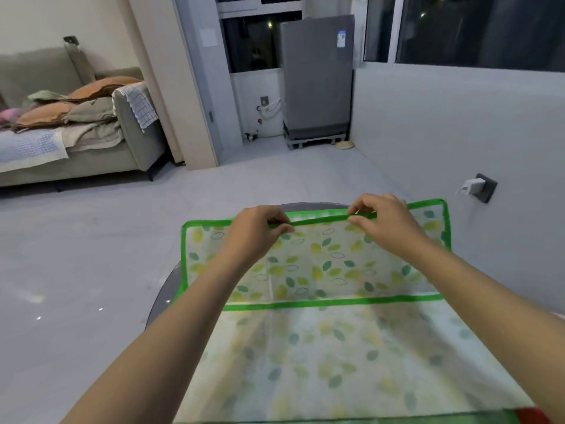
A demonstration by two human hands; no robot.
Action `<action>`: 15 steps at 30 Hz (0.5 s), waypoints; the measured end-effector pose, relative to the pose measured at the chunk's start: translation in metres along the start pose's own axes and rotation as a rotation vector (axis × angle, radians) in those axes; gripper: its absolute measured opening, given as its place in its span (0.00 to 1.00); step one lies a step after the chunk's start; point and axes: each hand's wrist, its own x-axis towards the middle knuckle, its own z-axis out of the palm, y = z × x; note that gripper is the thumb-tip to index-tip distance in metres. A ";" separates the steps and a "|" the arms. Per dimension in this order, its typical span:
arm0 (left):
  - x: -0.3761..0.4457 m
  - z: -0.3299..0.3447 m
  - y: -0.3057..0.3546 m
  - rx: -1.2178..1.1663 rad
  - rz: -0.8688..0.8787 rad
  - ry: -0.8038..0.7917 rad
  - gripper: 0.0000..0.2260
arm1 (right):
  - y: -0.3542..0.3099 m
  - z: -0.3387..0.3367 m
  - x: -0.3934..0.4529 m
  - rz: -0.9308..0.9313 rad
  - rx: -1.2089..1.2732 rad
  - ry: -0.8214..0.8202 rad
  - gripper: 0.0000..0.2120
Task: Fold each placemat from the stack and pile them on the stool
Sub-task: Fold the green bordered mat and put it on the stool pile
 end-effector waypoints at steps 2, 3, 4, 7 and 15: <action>-0.024 -0.014 0.012 0.027 0.031 -0.017 0.04 | -0.013 -0.017 -0.020 -0.051 -0.072 -0.026 0.04; -0.037 -0.019 0.018 0.047 0.045 -0.022 0.05 | -0.018 -0.024 -0.031 -0.085 -0.125 -0.032 0.05; -0.051 -0.023 0.023 0.067 0.052 -0.027 0.05 | -0.021 -0.028 -0.042 -0.119 -0.176 -0.034 0.05; -0.088 -0.032 0.035 0.090 0.048 -0.059 0.04 | -0.028 -0.038 -0.078 -0.202 -0.247 -0.060 0.05; -0.160 -0.021 0.038 0.032 -0.021 -0.245 0.03 | -0.021 -0.031 -0.148 -0.234 -0.250 -0.327 0.06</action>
